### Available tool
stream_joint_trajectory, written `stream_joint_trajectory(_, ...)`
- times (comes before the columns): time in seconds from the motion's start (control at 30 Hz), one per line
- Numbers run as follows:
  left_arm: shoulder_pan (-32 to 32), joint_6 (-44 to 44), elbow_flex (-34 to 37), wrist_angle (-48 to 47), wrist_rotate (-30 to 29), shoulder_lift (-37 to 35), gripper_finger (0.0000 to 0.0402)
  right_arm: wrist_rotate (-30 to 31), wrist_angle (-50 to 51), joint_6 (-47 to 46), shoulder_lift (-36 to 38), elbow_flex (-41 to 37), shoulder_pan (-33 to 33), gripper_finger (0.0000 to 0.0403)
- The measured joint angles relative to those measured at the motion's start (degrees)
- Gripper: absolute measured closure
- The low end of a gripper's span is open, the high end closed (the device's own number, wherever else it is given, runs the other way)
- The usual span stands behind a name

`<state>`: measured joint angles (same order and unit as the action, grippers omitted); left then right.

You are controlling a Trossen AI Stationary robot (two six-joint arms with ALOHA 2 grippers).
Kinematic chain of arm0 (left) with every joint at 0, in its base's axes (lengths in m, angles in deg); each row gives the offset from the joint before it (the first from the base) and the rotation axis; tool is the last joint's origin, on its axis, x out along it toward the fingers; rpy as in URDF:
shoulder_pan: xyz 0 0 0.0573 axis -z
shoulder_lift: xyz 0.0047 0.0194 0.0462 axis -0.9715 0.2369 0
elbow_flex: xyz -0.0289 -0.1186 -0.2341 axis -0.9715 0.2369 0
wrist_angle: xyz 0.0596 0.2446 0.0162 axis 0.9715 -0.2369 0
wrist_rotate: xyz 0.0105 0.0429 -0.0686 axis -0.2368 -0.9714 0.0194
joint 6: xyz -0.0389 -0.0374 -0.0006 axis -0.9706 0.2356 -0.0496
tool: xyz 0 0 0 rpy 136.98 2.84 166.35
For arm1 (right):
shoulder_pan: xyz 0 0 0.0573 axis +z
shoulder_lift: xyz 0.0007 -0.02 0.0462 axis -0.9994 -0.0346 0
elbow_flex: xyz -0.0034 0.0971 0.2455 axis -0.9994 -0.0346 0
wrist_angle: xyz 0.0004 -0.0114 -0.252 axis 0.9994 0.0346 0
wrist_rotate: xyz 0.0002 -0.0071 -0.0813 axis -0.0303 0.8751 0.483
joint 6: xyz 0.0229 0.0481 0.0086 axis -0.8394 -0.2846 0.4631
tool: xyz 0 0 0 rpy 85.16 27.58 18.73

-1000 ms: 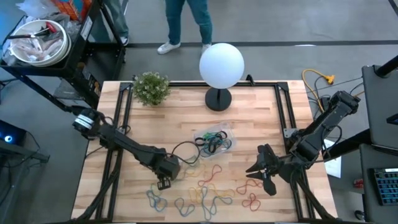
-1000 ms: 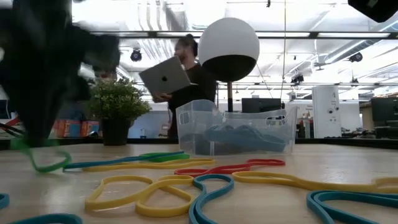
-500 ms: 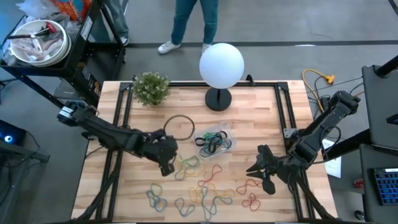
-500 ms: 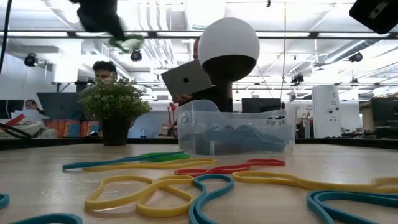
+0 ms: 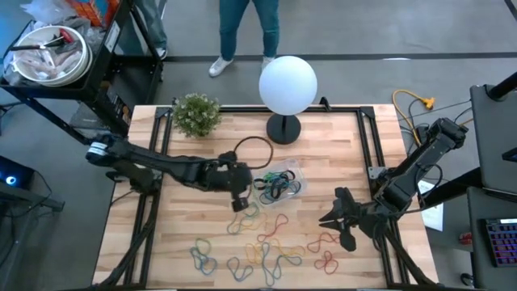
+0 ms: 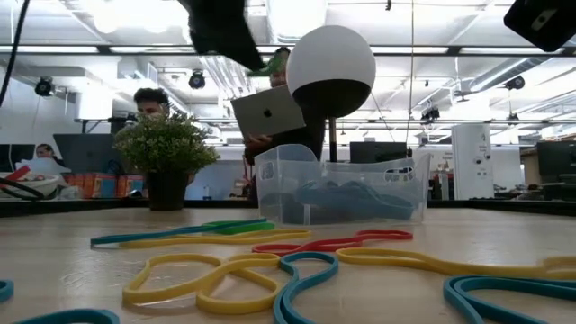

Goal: Pick and place rubber bands into bin
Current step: Put the green rubber band into the transparent bin

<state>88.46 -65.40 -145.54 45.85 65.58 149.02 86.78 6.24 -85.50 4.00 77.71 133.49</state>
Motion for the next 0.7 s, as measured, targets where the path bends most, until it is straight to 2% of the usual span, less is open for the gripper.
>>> stream_joint_trajectory(0.2,-3.9,4.3,-1.0,6.2,0.0,6.4,0.0401,0.3,0.1,-0.2,0.0,-0.2,0.0,0.0344)
stream_joint_trajectory(0.43,-7.4,7.0,-3.1,6.2,0.3,13.0,0.0401,2.6,0.0,-0.4,0.0,-0.2,0.0,0.0344)
stream_joint_trajectory(0.5,-7.9,7.8,-3.5,5.9,2.0,14.1,0.0399,3.0,0.0,-0.4,0.0,-0.2,0.0,0.0344)
stream_joint_trajectory(0.6,-8.0,9.4,-4.1,6.3,4.7,15.0,0.0383,3.0,0.0,-0.4,0.0,-0.2,0.0,0.0344)
stream_joint_trajectory(0.7,-8.0,9.6,-4.1,6.3,4.8,15.1,0.0357,3.0,0.0,-0.4,0.0,-0.2,0.0,0.0344)
